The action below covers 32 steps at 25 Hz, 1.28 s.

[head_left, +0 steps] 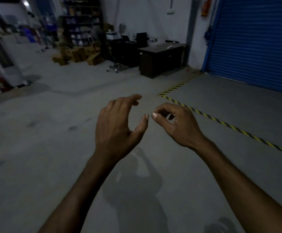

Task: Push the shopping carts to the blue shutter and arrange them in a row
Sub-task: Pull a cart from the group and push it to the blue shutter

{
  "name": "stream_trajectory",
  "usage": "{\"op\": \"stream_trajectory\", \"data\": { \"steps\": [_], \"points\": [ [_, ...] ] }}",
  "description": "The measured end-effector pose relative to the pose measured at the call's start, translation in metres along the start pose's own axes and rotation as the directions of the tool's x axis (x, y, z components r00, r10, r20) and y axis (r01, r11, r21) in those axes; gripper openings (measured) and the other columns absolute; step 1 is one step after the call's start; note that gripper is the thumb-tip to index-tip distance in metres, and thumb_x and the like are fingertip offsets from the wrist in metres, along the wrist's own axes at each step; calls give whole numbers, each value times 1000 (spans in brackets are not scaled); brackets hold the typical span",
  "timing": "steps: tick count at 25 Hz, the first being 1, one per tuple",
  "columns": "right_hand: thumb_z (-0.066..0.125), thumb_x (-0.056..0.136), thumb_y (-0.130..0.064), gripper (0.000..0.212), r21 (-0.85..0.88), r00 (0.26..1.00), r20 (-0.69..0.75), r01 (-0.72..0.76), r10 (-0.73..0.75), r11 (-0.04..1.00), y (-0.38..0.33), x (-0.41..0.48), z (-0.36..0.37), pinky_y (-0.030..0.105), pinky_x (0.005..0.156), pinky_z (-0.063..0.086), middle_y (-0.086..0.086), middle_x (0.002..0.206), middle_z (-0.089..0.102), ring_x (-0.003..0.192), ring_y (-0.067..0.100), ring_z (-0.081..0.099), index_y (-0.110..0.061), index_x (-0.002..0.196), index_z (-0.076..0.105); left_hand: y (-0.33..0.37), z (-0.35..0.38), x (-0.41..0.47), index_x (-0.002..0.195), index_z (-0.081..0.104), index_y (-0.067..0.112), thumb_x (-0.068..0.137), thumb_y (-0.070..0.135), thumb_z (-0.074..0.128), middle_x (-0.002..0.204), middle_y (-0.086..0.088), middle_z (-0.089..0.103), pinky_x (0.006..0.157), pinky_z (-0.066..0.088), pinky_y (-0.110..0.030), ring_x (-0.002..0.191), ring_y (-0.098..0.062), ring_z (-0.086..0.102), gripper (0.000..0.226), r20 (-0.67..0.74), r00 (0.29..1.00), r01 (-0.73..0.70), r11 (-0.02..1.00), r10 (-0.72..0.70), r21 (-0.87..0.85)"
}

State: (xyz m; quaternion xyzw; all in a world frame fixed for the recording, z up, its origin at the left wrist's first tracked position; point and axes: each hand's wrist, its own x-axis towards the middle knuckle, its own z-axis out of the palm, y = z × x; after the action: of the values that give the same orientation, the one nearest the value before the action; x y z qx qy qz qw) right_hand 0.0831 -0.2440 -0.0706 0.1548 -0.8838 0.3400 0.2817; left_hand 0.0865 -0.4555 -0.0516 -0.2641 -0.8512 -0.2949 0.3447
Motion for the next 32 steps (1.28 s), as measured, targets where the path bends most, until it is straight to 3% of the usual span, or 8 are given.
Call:
{"op": "stream_trajectory", "data": {
  "steps": [5, 10, 13, 16, 22, 32],
  "points": [
    [61, 95, -46, 19, -4, 986, 122, 117, -116, 993, -63, 5, 89, 34, 73, 53, -15, 90, 66, 87, 3, 60, -30, 101, 68, -43, -74, -59, 128, 63, 14, 96, 44, 61, 114, 0, 68, 76, 44, -32, 102, -17, 61, 43, -109, 994, -2, 982, 22, 187],
    [62, 95, -46, 22, 106, 941, 209, 250, -268, 962, -123, 11, 163, 34, 73, 53, -16, 89, 66, 85, 2, 60, -27, 105, 67, -90, -133, -105, 128, 62, 17, 97, 44, 61, 111, 2, 68, 68, 46, -30, 95, -14, 63, 41, -147, 974, 208, 930, -170, 302],
    [63, 94, -45, 22, 173, 914, 235, 297, -332, 939, -158, 21, 199, 34, 73, 54, -16, 90, 66, 85, 2, 60, -27, 106, 67, -113, -163, -124, 128, 60, 23, 98, 45, 59, 112, 9, 65, 64, 41, -23, 93, -7, 61, 37, -202, 931, 357, 876, -305, 324],
    [65, 93, -43, 21, 246, 894, 236, 324, -380, 914, -189, 33, 228, 34, 71, 54, -16, 89, 66, 83, 2, 60, -26, 105, 68, -133, -188, -138, 126, 60, 25, 98, 42, 60, 112, 13, 65, 63, 49, -25, 88, -2, 62, 33, -277, 886, 447, 846, -373, 291],
    [66, 94, -41, 20, 390, 835, 212, 404, -508, 827, -244, 60, 275, 31, 71, 51, -16, 88, 66, 84, 3, 60, -24, 104, 69, -183, -227, -154, 128, 55, 34, 100, 41, 57, 109, 21, 65, 60, 43, -17, 82, 9, 61, 30, -402, 720, 678, 696, -566, 235],
    [64, 96, -42, 22, 535, 731, 155, 503, -664, 679, -314, 139, 374, 28, 71, 51, -13, 90, 67, 84, 3, 60, -23, 107, 69, -292, -270, -152, 130, 53, 37, 98, 50, 58, 112, 19, 66, 60, 43, -19, 85, 4, 61, 36, -472, 638, 770, 517, -609, 375]
  ]
}}
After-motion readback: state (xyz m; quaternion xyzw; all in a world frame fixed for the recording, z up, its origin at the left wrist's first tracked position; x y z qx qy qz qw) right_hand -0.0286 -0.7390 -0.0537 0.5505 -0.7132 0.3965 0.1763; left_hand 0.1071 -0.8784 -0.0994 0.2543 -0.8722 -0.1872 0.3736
